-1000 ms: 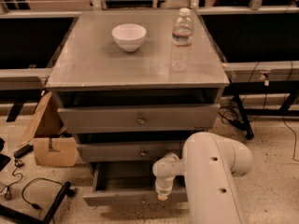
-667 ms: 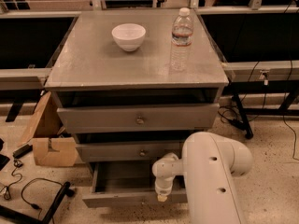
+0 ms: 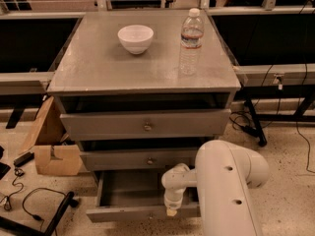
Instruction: Open bottom drawer
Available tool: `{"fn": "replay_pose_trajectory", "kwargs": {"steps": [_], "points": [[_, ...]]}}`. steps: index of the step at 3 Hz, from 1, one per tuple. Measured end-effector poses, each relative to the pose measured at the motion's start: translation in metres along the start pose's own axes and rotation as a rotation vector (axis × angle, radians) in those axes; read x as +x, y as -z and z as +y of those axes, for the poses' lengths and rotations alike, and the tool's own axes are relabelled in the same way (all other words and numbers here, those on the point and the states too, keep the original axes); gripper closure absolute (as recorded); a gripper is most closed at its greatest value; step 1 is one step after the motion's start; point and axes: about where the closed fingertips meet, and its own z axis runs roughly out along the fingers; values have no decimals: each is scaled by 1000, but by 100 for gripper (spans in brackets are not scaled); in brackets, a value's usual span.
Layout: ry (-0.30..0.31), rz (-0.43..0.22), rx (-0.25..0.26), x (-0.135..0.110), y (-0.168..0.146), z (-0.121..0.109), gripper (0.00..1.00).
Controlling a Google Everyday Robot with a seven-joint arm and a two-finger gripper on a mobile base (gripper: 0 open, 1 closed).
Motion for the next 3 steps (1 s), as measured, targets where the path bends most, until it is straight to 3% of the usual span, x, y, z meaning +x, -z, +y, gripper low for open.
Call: {"fn": "replay_pose_trajectory", "kwargs": {"steps": [1,3], "points": [[5,-11,-31,3,-4,15,100],[9,-19,-54,5,-6,23,100]]}}
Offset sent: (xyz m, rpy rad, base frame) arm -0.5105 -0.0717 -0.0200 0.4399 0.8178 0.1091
